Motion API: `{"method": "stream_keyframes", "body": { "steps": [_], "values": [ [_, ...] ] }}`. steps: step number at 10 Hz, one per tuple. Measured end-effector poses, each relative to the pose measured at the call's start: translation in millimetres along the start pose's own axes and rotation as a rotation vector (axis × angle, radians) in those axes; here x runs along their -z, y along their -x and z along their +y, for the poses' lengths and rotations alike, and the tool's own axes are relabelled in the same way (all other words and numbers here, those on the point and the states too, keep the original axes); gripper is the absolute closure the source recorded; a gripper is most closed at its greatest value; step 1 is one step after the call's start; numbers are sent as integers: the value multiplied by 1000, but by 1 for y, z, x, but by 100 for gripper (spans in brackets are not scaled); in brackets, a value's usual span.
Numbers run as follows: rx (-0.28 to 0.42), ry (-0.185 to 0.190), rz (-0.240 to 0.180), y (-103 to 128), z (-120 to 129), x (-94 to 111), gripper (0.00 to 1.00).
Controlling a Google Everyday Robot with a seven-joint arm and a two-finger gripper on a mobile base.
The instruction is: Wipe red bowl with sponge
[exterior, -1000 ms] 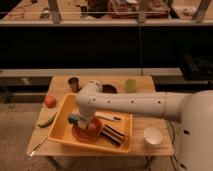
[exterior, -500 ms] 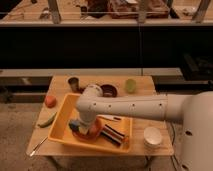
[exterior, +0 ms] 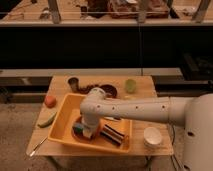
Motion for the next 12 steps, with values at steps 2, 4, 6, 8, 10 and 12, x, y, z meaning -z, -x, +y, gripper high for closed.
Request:
{"method": "stream_keyframes", "body": {
  "steps": [2, 4, 6, 8, 10, 12],
  "values": [
    [-37, -2, -10, 17, 6, -1, 100],
    [-71, 1, -16, 31, 12, 1, 100],
    [-97, 8, -18, 37, 19, 2, 100],
    [-110, 20, -15, 37, 27, 7, 100],
    [-118, 38, -10, 35, 36, 13, 100],
    [-117, 56, 3, 29, 44, 23, 100]
  ]
}}
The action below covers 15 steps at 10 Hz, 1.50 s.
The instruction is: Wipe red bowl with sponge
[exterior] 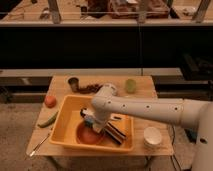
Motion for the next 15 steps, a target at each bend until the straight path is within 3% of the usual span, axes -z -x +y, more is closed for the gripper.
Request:
{"method": "stream_keyframes", "body": {
  "steps": [4, 9, 15],
  "values": [
    [43, 12, 38, -32, -4, 8, 100],
    [131, -6, 63, -66, -28, 6, 100],
    [182, -41, 66, -60, -57, 2, 100]
  ]
}}
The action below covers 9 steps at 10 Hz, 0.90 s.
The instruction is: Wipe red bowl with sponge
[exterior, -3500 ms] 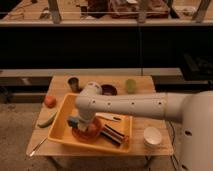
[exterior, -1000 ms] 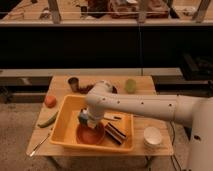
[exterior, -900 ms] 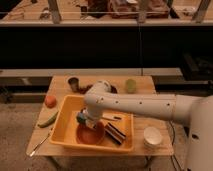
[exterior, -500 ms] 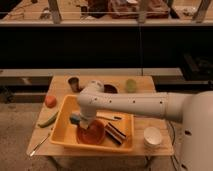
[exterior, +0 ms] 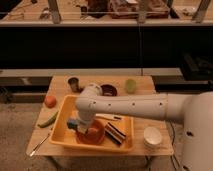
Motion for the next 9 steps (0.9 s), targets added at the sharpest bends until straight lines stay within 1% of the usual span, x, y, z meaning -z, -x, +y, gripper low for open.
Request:
{"method": "stream_keyframes", "body": {
  "steps": [4, 5, 7, 9],
  "values": [
    [-17, -48, -14, 18, -17, -15, 100],
    [-23, -54, -18, 22, -19, -18, 100],
    [-42, -54, -25, 31, -17, -18, 100],
    [-69, -49, -47, 45, -13, -16, 100]
  ]
}}
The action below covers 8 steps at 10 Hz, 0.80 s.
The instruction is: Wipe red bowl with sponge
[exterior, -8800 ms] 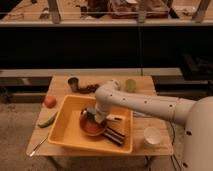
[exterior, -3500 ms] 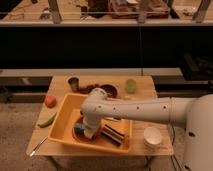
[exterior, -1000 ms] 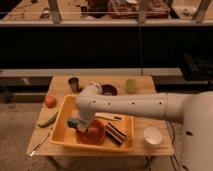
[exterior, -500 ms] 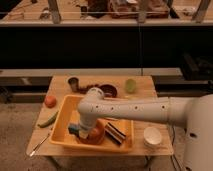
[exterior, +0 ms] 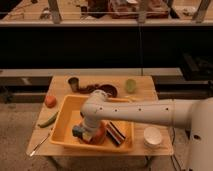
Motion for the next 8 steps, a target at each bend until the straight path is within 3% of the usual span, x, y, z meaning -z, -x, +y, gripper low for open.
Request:
{"method": "stream_keyframes", "body": {
  "steps": [8],
  "values": [
    [-106, 42, -50, 36, 32, 5, 100]
  ]
}}
